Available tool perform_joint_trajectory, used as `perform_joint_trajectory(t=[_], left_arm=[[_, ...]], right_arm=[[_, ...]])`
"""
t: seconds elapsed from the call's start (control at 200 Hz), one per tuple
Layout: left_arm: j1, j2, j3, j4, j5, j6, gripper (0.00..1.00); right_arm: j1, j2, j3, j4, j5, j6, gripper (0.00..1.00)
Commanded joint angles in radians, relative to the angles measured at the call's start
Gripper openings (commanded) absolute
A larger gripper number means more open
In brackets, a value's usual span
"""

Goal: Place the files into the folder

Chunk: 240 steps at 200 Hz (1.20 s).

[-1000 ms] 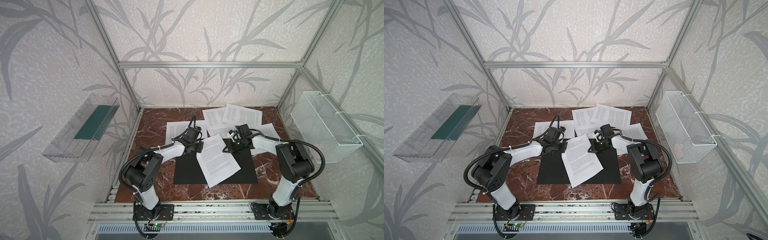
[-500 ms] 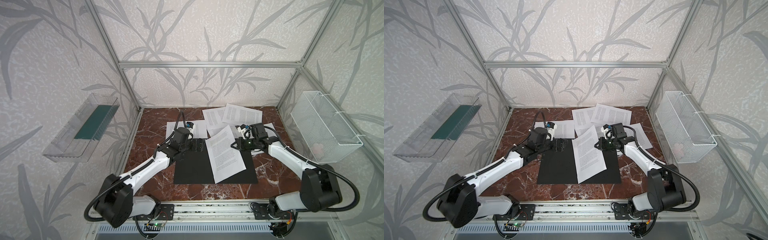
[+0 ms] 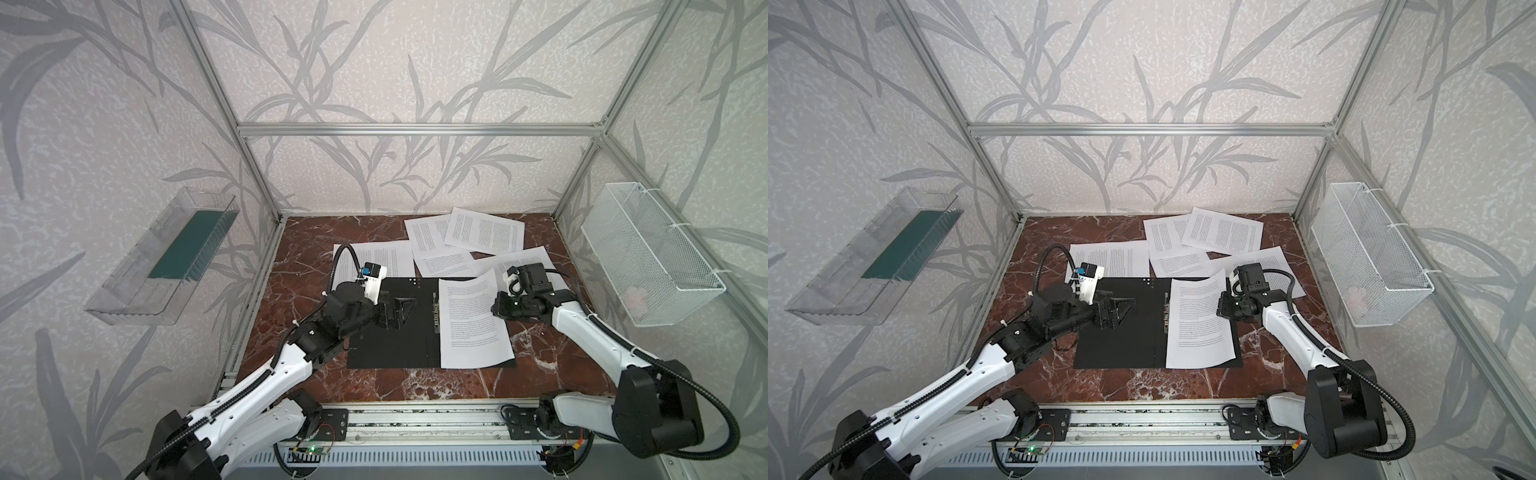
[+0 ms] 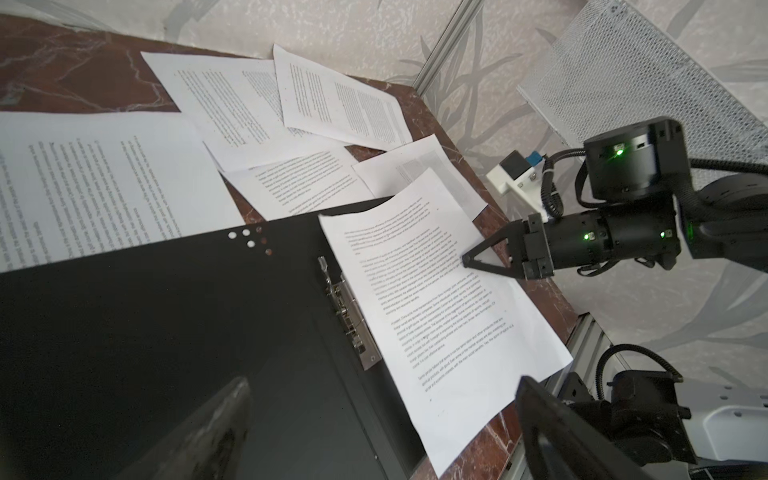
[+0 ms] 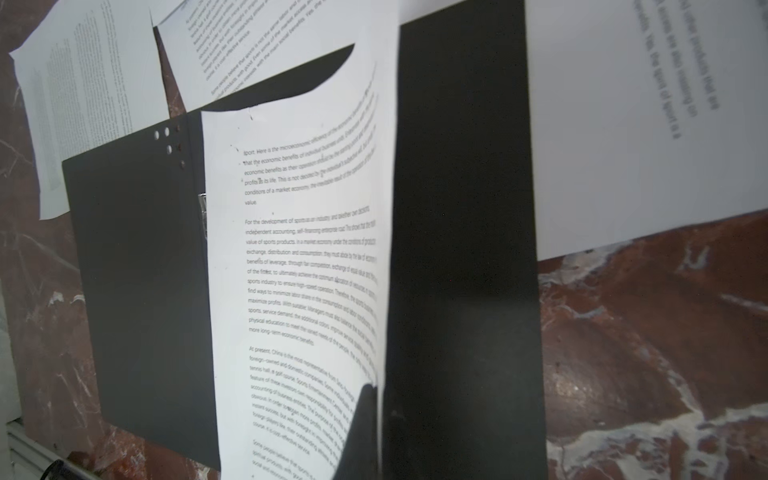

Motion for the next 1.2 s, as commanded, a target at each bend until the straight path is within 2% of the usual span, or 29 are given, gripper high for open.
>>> perform_joint_trajectory(t=[0.0,0.065,0.115,0.295,0.715,1.195], left_arm=[[-0.059,-0.074,-0.071,-0.054,-0.11,0.036,0.99],[-0.119,-0.111,-0.125,-0.026,-0.198,0.069,0.99],[-0.13,-0.128,-0.122,-0.053,-0.22,0.074,0.99],[-0.134,-0.155,-0.127,-0.039,-0.204,0.086,0.99],[-0.137,-0.089,-0.111,-0.045,-0.208,0.088,0.99],[-0.136,-0.071,-0.11,-0.042,-0.216,0.094,0.99]], right_arm=[[0.001,-0.018,-0.007,-0.025,0.093,-0.033,0.0],[0.001,-0.011,0.001,-0.029,0.083,-0.04,0.0],[0.001,-0.003,0.011,-0.034,0.062,-0.047,0.0],[0.003,0.011,0.006,0.005,0.003,-0.053,0.0],[0.006,0.039,0.013,0.073,-0.079,-0.043,0.0],[0.017,0.076,0.022,0.107,-0.096,-0.033,0.0]])
